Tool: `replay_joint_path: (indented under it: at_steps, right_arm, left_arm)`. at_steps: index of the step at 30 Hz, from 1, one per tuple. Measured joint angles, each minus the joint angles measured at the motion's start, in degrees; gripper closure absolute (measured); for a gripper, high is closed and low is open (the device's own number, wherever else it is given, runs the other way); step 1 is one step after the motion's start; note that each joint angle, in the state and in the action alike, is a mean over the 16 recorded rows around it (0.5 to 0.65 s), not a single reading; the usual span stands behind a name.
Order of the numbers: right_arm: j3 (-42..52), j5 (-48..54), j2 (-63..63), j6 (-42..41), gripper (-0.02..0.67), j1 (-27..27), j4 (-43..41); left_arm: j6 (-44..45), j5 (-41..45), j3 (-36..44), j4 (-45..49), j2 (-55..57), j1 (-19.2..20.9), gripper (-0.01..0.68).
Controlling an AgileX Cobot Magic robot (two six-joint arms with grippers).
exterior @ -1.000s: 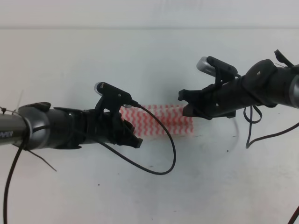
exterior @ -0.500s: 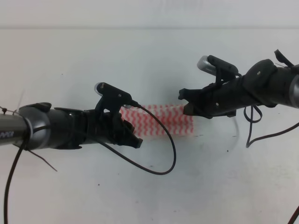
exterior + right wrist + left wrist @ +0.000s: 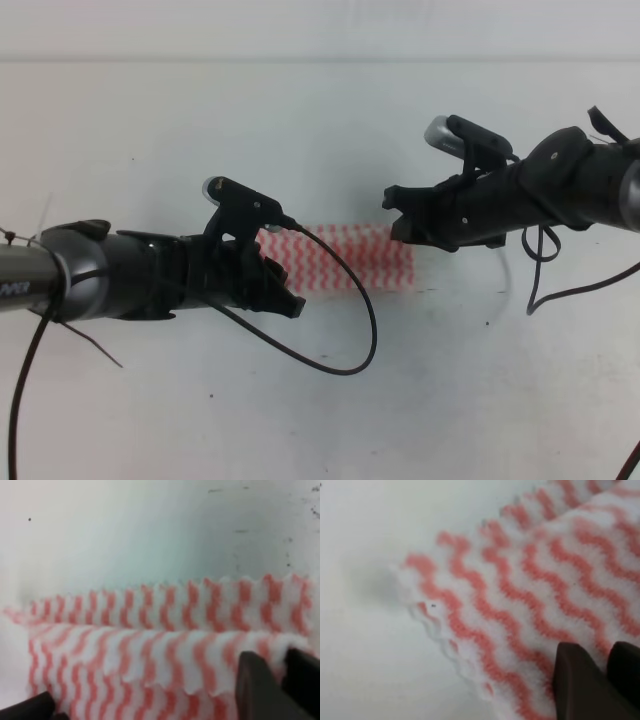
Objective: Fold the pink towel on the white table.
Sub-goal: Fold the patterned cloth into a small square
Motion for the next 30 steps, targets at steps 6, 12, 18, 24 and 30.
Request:
replay_joint_path:
  at_steps: [6,12,18,24,30]
  right_arm:
    - [0.0,-0.85,0.03,0.0,0.456,0.0,0.86]
    - [-0.01,-2.26,0.06,-0.45,0.417,0.01,1.44]
    - [-0.69,-2.57,0.0,-1.6,0.412,0.0,1.5]
    - [-2.81,-0.46,-0.03,-2.73,0.421,0.0,0.92]
    - [-5.47,3.56,-0.05,-2.95,0.442,0.0,-0.22]
  left_arm:
    - [0.02,-0.04,0.0,0.0,-0.01,-0.03,0.546]
    - [0.02,-0.03,0.0,0.0,0.0,-0.02,0.548]
    - [0.31,0.04,0.0,0.0,-0.18,-0.02,0.549]
    - [0.78,0.76,0.0,-0.01,-2.13,-0.01,0.551]
    - [1.44,0.87,-0.35,0.01,-5.8,-0.02,0.551]
